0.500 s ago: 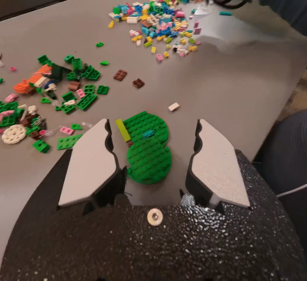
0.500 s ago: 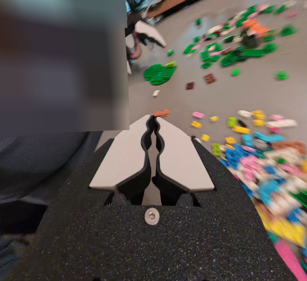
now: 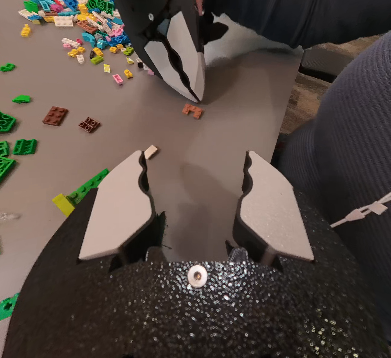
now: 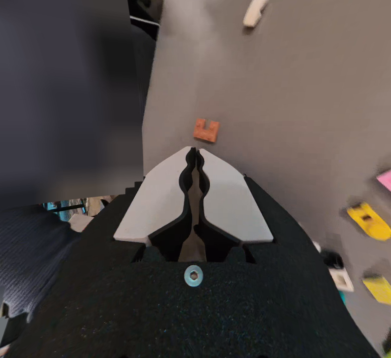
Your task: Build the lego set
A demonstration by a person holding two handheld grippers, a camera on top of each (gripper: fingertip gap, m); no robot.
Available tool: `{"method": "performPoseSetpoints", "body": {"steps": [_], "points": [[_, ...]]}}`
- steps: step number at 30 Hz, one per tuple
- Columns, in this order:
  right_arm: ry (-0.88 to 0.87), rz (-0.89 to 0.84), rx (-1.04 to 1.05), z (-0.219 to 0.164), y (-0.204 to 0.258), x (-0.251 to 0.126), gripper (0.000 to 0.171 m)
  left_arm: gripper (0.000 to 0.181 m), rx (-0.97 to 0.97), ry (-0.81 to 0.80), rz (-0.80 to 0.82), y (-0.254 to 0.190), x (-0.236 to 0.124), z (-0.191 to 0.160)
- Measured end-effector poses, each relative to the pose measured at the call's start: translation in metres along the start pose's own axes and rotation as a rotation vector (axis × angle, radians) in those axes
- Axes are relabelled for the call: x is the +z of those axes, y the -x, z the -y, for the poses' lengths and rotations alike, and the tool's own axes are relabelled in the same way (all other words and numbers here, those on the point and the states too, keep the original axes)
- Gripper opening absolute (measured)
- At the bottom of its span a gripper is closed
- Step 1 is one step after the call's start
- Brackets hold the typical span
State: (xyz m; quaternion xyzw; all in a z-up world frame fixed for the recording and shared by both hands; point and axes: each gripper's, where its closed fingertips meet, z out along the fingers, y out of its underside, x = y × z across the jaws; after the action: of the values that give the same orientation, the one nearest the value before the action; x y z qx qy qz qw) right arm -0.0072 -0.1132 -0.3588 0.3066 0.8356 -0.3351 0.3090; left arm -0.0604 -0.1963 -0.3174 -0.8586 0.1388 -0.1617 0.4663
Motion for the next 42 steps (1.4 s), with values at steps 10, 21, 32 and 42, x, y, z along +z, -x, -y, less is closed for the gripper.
{"method": "performPoseSetpoints", "body": {"steps": [10, 21, 32, 42], "points": [[-0.214, -0.545, -0.187, 0.022, -0.005, -0.027, 0.031, 0.091, -0.055, 0.11, 0.296, 0.045, -0.028, -0.027], [-0.265, -0.88, -0.371, 0.025, -0.009, -0.007, 0.048, 0.109, -0.247, 0.229, 0.446, 0.068, -0.029, -0.055], [-0.17, -0.602, -0.312, 0.112, -0.047, 0.013, 0.072, 0.098, -0.255, 0.295, 0.494, 0.057, -0.046, -0.073], [-0.253, -0.224, 0.024, 0.144, -0.036, 0.013, 0.079, 0.057, -0.223, 0.295, 0.487, 0.059, -0.055, -0.077]]}}
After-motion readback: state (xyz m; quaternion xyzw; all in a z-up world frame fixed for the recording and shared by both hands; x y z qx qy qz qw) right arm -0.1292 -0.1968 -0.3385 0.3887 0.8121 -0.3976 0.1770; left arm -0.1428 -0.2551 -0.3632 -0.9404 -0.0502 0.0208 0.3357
